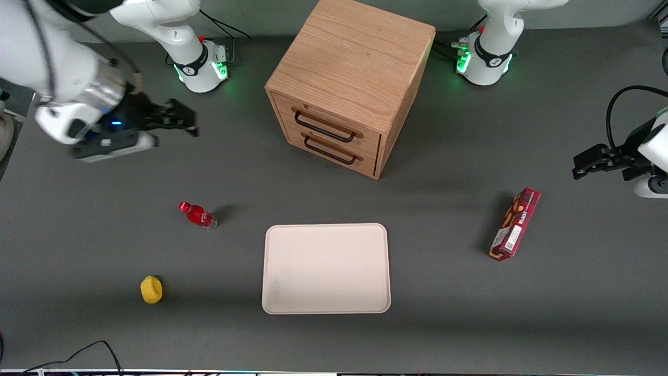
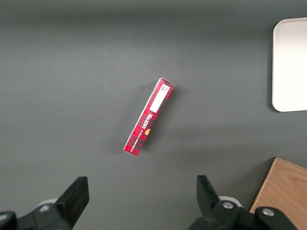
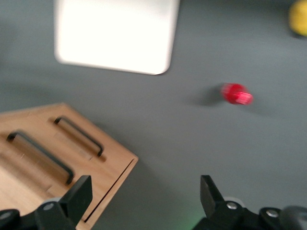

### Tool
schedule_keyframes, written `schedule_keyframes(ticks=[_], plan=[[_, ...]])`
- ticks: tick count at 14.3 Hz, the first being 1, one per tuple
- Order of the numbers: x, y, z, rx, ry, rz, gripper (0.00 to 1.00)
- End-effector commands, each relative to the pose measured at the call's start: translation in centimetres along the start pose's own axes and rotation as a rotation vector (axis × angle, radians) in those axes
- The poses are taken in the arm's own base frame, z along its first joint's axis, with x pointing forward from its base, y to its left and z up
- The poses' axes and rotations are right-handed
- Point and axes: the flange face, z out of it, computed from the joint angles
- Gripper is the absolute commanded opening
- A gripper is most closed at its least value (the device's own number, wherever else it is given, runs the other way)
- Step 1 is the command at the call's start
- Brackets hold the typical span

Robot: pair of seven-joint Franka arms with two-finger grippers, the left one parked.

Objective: Open upper drawer

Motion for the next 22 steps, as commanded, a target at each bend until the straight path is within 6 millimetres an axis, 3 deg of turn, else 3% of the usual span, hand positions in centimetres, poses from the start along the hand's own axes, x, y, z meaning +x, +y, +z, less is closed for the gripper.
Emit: schedule_keyframes(ticks=[1, 5, 7, 12, 15, 22], plan=[[2.5, -5.7, 3.4, 0.080, -0.073, -0.203, 1.00], [4.0, -12.1, 11.3, 0.237, -0.189, -0.346, 1.00], [4.5, -14.3, 14.8, 0.270, -0.212, -0.376, 1.00], [4.4, -16.4, 22.9, 0.200, -0.245, -0.487, 1.00], [3.8, -16.5, 24.7, 0.197, -0.259, -0.513, 1.00], [3.7, -16.4, 26.6, 0.185, -0.256, -0.526, 1.00]])
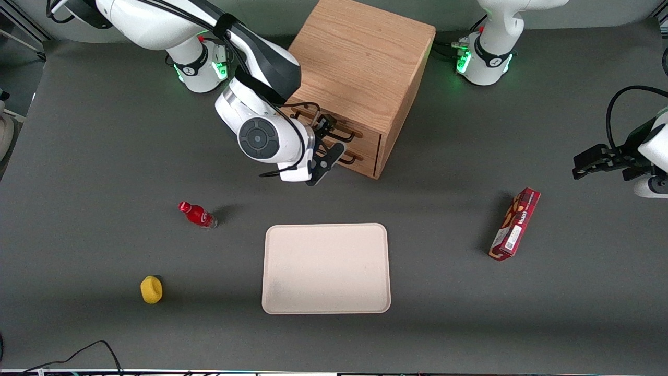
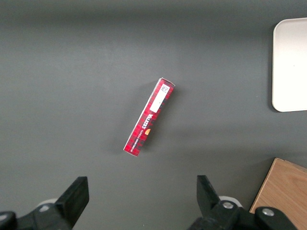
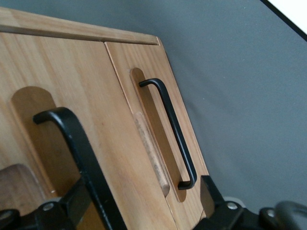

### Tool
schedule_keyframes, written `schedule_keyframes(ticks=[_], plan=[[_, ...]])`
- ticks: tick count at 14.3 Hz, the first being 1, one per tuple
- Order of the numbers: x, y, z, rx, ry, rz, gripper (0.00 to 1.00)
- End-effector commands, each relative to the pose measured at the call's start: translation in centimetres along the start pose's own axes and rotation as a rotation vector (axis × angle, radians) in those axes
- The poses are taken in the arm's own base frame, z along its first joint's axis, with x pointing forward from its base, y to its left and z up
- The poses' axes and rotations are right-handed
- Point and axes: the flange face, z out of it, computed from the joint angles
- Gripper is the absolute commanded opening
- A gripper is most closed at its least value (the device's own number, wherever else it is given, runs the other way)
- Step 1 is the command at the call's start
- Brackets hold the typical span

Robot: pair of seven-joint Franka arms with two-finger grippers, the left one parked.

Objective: Open upper drawer

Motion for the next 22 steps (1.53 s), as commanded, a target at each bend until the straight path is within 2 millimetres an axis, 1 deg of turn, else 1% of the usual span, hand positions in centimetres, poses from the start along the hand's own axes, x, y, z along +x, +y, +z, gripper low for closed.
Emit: schedule_keyframes(ticks=[1, 2, 5, 6, 9, 11, 12, 15, 17, 18, 19, 22], plan=[[0.1, 1.3, 0.3, -0.029, 0.008, -0.055, 1.00], [0.2, 2.3, -0.1, -0.032, 0.016, -0.074, 1.00], [1.4, 6.8, -2.0, -0.034, 0.061, -0.068, 1.00], [1.6, 7.9, -3.2, -0.039, 0.077, -0.066, 1.00], [1.8, 10.3, -4.9, -0.049, 0.098, -0.068, 1.00], [2.1, 12.2, -5.7, -0.069, 0.110, -0.079, 1.00], [2.5, 13.1, -5.8, -0.082, 0.108, -0.090, 1.00], [3.6, 15.1, -7.4, -0.065, 0.123, -0.084, 1.00], [3.7, 16.7, -8.2, -0.079, 0.141, -0.079, 1.00], [3.7, 17.4, -8.4, -0.087, 0.145, -0.110, 1.00], [3.6, 18.1, -9.0, -0.100, 0.155, -0.122, 1.00], [3.8, 19.9, -9.6, -0.108, 0.172, -0.139, 1.00]])
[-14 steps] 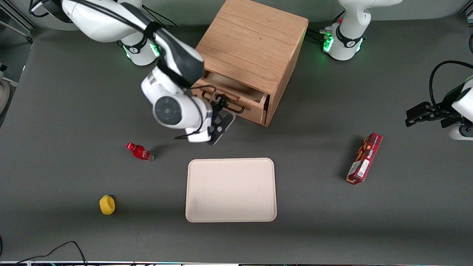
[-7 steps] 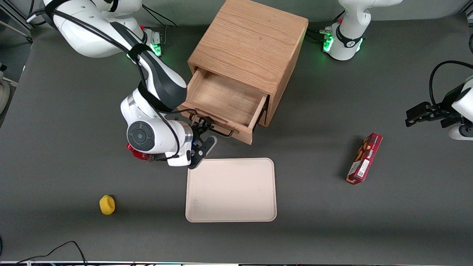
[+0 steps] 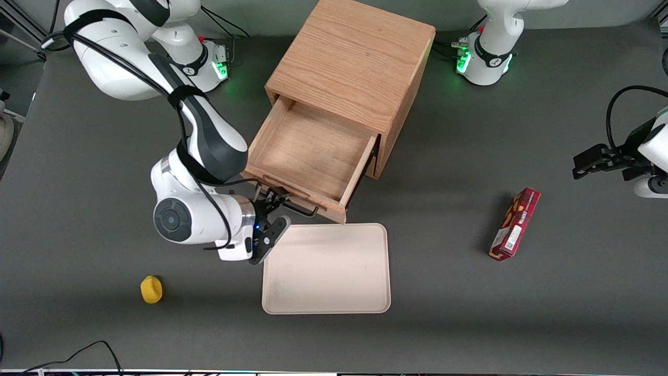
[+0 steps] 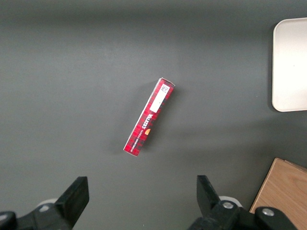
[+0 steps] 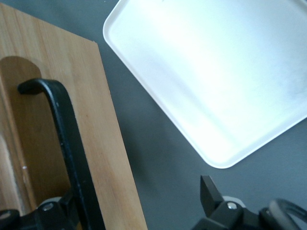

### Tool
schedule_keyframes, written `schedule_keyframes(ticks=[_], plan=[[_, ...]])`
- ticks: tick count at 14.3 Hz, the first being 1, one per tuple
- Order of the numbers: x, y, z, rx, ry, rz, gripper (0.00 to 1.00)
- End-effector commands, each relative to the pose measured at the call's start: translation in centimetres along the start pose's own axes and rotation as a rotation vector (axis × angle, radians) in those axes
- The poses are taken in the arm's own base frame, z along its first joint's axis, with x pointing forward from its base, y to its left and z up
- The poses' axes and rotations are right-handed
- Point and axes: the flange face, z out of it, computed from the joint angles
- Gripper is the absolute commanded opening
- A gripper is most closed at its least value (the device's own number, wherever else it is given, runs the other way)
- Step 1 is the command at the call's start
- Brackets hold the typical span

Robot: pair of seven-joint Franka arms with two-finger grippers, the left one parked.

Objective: Open upper drawer

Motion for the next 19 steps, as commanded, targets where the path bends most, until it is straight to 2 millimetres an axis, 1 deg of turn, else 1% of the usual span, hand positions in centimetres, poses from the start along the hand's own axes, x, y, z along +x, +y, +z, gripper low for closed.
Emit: schedule_keyframes(ticks=[1, 2, 6, 8, 10, 11, 13, 15, 16, 18, 19], plan=[[0.5, 2.1, -0.9, -0.032, 0.009, -0.047, 1.00], [0.3, 2.8, -1.2, -0.037, 0.010, -0.067, 1.00], [-0.6, 5.5, -3.9, -0.079, 0.035, -0.135, 1.00], [-0.7, 5.9, -5.4, -0.099, 0.056, -0.161, 1.00], [-0.7, 5.5, -7.1, -0.117, 0.083, -0.162, 1.00], [-0.5, 4.5, -8.1, -0.124, 0.094, -0.169, 1.00], [-1.2, 1.3, -12.7, -0.160, 0.124, -0.190, 1.00], [-3.0, -2.8, -19.4, -0.216, 0.182, -0.194, 1.00], [-4.2, -4.6, -22.0, -0.229, 0.205, -0.144, 1.00], [-6.7, -6.8, -24.5, -0.204, 0.168, 0.069, 1.00], [-8.2, -7.4, -26.0, -0.214, 0.159, 0.206, 1.00]])
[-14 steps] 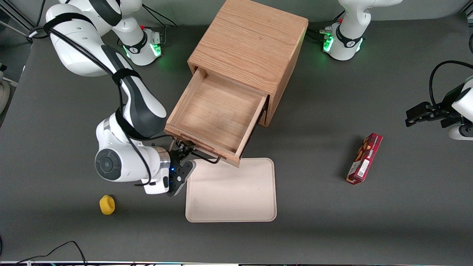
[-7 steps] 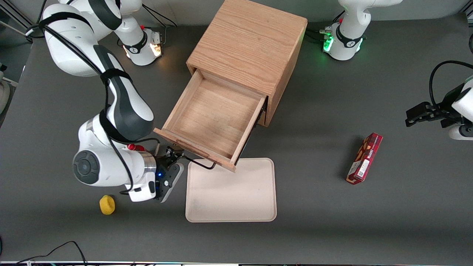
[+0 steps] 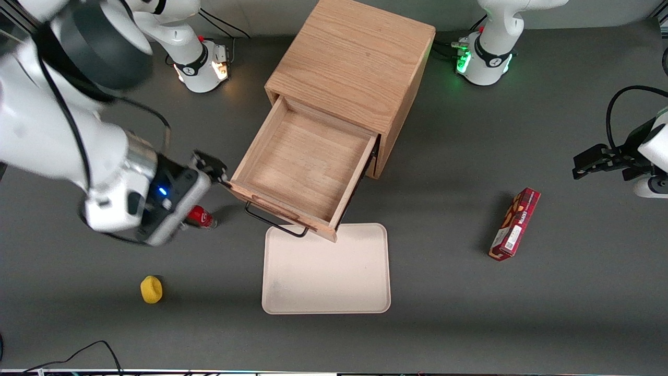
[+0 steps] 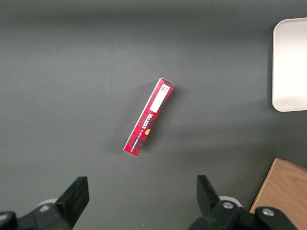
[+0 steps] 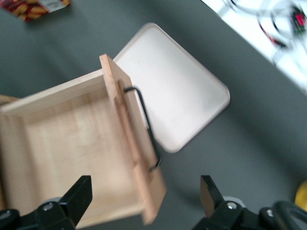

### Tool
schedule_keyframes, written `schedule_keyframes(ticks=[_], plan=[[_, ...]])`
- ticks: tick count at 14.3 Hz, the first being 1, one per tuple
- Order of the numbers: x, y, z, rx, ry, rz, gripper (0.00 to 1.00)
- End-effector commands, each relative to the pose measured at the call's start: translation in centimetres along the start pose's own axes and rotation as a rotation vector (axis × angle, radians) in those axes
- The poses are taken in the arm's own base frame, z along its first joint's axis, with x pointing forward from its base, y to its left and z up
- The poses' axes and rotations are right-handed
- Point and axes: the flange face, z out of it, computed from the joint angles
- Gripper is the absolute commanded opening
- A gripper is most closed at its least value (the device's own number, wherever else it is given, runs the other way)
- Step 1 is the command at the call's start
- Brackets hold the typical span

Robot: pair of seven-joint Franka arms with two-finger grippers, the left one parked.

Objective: Open upper drawer

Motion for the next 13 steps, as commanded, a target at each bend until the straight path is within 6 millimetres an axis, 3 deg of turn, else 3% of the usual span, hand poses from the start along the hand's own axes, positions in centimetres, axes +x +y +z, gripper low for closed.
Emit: schedule_keyframes(ticks=[1, 3, 4, 6, 8, 11, 12, 13], plan=[[-3.6, 0.0, -3.7, -0.061, -0.066, 0.343, 1.00], [-6.6, 0.9, -5.4, -0.082, -0.133, 0.502, 1.00], [-9.3, 2.2, -5.6, -0.109, -0.225, 0.572, 1.00], [-13.5, 4.1, -4.6, -0.169, -0.304, 0.722, 1.00], [-17.4, 4.8, -2.8, -0.187, -0.281, 0.800, 1.00], [-25.1, 3.2, 2.1, -0.212, -0.131, 0.849, 1.00], [-26.6, 2.7, 3.0, -0.217, -0.090, 0.850, 1.00], [-26.8, 2.7, 3.1, -0.217, -0.080, 0.857, 1.00]])
